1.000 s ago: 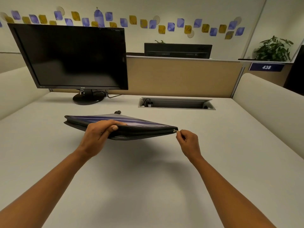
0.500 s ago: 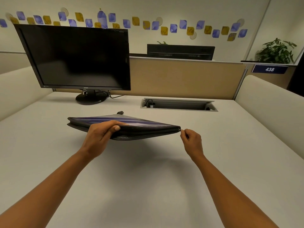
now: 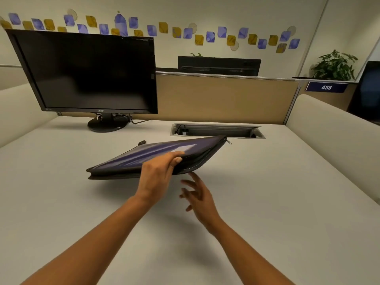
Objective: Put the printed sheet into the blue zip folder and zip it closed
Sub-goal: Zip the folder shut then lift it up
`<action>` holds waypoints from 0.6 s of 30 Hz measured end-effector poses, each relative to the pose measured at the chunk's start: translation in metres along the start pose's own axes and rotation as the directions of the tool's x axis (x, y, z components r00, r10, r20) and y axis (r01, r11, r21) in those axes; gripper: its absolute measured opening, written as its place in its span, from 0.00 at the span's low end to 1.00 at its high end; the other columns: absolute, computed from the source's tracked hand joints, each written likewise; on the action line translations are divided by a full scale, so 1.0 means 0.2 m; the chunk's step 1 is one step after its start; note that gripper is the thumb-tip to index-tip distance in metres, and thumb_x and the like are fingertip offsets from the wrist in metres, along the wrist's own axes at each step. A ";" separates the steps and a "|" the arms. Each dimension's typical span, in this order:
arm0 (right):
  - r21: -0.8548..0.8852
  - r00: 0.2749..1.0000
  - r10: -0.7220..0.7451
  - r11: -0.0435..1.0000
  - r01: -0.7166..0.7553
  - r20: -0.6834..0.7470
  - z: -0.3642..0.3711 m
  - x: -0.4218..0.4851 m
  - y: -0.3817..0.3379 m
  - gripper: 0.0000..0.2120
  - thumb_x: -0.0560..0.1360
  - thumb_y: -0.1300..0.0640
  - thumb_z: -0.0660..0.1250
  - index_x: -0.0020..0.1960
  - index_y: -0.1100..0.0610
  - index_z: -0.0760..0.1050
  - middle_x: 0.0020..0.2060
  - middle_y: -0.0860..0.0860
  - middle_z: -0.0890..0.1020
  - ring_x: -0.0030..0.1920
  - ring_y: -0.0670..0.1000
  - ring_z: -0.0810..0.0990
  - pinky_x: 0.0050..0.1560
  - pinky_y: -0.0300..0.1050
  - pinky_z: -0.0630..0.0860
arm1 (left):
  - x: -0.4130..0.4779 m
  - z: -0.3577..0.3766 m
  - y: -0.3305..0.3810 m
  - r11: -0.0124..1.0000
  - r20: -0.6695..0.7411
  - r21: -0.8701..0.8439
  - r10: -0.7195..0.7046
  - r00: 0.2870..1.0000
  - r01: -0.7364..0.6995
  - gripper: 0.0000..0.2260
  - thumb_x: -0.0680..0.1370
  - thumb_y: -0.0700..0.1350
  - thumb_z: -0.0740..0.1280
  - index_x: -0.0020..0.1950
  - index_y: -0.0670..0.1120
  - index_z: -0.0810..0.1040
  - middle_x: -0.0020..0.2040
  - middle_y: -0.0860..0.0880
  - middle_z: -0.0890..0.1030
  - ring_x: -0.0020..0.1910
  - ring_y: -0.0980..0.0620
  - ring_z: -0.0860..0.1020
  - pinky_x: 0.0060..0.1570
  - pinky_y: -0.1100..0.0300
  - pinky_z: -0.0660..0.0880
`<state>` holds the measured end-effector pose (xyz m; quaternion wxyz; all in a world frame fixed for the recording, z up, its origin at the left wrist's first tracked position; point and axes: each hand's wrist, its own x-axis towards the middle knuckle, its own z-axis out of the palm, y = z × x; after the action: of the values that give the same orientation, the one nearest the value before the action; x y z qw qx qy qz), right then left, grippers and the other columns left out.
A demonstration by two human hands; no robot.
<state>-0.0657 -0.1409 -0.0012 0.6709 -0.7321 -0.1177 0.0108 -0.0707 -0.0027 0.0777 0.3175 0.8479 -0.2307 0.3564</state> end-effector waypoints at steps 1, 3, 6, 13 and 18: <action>0.083 0.999 -0.023 0.996 0.021 0.024 0.03 0.00 -0.01 0.25 0.76 0.56 0.64 0.69 0.46 0.60 0.59 0.40 0.74 0.51 0.45 0.80 0.40 0.39 0.80 | 0.00 0.04 0.02 1.000 0.019 0.028 0.010 1.000 -0.011 0.19 0.79 0.48 0.56 0.54 0.35 0.79 0.46 0.38 0.84 0.44 0.44 0.83 0.48 0.63 0.76; 0.213 0.998 -0.049 0.976 0.041 0.034 0.06 0.00 -0.03 0.26 0.75 0.58 0.65 0.68 0.43 0.61 0.61 0.39 0.73 0.57 0.42 0.77 0.48 0.38 0.79 | 0.00 0.11 0.05 0.997 0.043 0.078 0.021 0.999 -0.024 0.13 0.77 0.41 0.61 0.55 0.34 0.78 0.48 0.36 0.83 0.46 0.41 0.83 0.49 0.54 0.77; 0.309 1.000 -0.021 0.951 0.023 -0.008 0.05 0.03 -0.03 0.25 0.73 0.58 0.68 0.65 0.42 0.64 0.62 0.44 0.74 0.63 0.44 0.74 0.56 0.38 0.76 | 0.02 0.20 0.08 0.998 0.155 0.041 -0.044 0.987 0.038 0.14 0.77 0.41 0.62 0.61 0.37 0.75 0.57 0.38 0.80 0.56 0.42 0.80 0.58 0.53 0.75; 0.546 0.992 0.076 0.838 -0.011 -0.097 0.06 0.04 0.02 0.24 0.66 0.50 0.70 0.60 0.40 0.70 0.57 0.41 0.79 0.57 0.44 0.79 0.52 0.44 0.79 | 0.07 0.26 0.04 0.792 0.361 -0.357 -0.372 0.855 0.495 0.16 0.81 0.46 0.53 0.63 0.43 0.75 0.56 0.45 0.81 0.59 0.51 0.76 0.60 0.63 0.70; 0.645 0.923 0.234 0.764 0.020 -0.306 0.03 0.09 0.01 0.17 0.71 0.53 0.68 0.60 0.48 0.71 0.56 0.51 0.79 0.58 0.53 0.78 0.51 0.49 0.79 | 0.09 0.23 -0.03 0.554 0.430 -0.525 -0.482 0.763 0.646 0.16 0.81 0.48 0.52 0.64 0.44 0.71 0.56 0.45 0.80 0.56 0.52 0.77 0.52 0.62 0.76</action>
<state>-0.0490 -0.1327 -0.0014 0.8868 -0.4552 0.0637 -0.0487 -0.0338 -0.0330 0.0640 0.6571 0.7481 -0.0882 0.0287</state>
